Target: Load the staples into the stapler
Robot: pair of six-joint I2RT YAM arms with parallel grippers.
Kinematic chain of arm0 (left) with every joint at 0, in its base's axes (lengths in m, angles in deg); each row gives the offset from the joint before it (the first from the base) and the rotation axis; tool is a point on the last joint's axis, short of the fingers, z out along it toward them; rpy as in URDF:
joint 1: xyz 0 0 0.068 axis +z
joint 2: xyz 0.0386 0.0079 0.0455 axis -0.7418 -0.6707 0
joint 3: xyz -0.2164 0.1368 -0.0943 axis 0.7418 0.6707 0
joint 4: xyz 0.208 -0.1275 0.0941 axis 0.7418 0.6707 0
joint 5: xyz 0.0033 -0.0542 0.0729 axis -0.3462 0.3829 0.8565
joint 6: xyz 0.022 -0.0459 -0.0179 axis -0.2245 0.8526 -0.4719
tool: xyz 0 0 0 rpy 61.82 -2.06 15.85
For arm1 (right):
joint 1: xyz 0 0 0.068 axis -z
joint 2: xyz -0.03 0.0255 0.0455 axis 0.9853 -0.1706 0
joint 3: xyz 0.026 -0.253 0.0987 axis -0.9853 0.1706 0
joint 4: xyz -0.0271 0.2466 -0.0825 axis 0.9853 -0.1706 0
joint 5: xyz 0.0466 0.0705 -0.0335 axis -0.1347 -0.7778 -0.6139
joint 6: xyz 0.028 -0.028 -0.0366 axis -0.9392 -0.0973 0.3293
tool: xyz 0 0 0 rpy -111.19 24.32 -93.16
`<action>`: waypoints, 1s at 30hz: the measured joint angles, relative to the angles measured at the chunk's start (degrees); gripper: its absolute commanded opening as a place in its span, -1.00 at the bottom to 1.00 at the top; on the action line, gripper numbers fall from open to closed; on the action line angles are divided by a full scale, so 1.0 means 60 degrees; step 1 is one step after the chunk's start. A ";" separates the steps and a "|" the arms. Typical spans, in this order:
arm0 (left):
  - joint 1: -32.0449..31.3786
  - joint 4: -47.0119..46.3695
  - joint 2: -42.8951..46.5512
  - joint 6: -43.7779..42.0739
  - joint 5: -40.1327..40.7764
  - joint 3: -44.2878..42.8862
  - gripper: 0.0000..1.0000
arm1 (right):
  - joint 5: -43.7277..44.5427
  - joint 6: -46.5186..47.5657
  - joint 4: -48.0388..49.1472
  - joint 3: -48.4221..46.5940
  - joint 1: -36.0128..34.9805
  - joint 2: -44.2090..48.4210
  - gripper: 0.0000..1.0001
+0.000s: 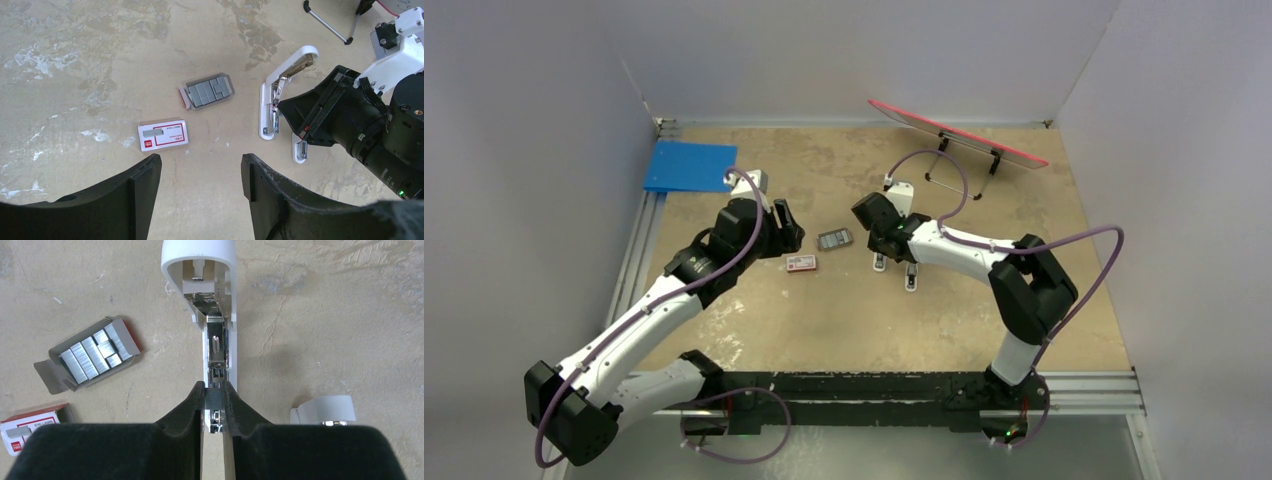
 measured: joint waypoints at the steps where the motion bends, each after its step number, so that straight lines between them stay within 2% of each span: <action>1: 0.0000 0.0000 0.0000 0.0000 0.0000 0.0000 0.20 | -0.0004 0.0000 0.0000 0.0000 0.0000 0.0000 -0.69; 30: 0.0000 -0.0033 0.0000 0.0000 -0.0007 0.0000 0.20 | -0.0007 0.0000 -0.0007 0.0022 0.0000 -0.0219 -0.70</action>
